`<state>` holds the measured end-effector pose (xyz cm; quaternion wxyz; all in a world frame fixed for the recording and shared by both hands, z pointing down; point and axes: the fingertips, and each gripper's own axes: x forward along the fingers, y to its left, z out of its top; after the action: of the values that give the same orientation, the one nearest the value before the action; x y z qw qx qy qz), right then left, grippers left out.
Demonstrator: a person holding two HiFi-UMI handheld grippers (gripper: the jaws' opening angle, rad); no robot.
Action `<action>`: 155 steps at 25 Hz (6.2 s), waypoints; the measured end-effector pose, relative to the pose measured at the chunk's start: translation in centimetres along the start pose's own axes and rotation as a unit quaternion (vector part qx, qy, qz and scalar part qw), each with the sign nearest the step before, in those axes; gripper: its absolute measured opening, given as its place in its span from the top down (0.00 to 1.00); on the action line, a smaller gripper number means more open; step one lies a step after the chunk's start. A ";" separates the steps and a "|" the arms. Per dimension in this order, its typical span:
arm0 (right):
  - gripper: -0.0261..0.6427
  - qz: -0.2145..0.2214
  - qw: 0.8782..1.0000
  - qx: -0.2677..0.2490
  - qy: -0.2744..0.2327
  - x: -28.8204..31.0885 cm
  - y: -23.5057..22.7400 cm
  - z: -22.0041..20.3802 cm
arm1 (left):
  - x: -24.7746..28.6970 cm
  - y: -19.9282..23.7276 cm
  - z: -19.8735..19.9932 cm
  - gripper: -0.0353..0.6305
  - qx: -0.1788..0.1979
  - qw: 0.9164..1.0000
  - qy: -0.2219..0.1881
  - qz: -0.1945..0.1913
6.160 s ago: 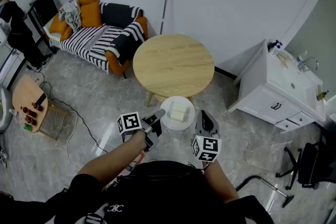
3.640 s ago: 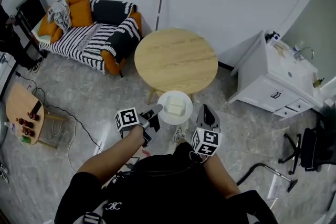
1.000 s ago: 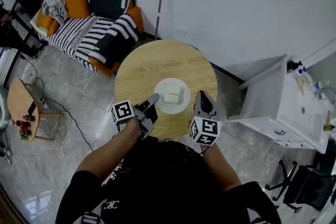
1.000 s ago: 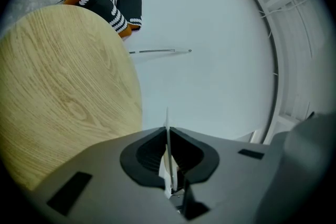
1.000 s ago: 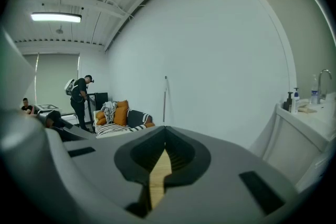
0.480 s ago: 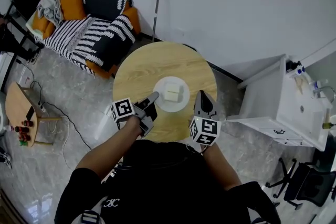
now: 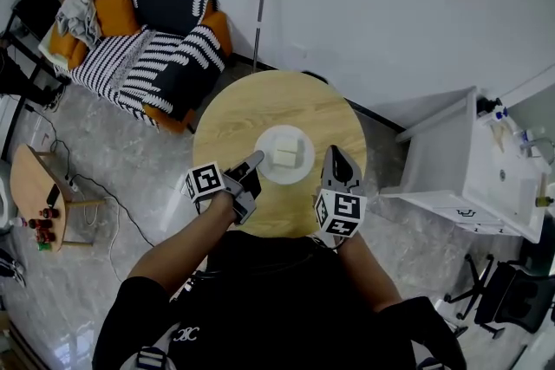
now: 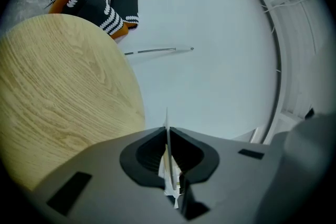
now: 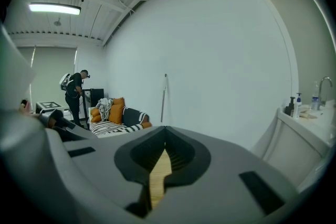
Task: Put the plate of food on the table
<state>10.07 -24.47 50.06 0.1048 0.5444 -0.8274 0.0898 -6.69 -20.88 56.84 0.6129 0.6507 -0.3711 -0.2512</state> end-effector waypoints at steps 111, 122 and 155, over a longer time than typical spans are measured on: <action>0.95 -0.104 0.991 -0.017 0.082 -5.3 -0.5 -3.8 | 4.0 16.7 2.0 0.88 0.086 0.945 0.180 0.259; 0.95 -0.097 0.992 -0.014 0.078 -4.9 -0.7 -3.5 | 3.7 16.3 3.2 0.74 0.146 0.933 0.157 0.289; 0.95 0.015 0.998 -0.009 0.063 -0.7 3.4 -2.5 | -0.9 6.5 4.1 0.94 0.425 0.879 0.127 0.175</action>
<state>7.41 -21.90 52.19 0.1598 0.5240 -0.8282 0.1183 -11.55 -22.50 62.65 0.3528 0.7994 -0.4695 0.1269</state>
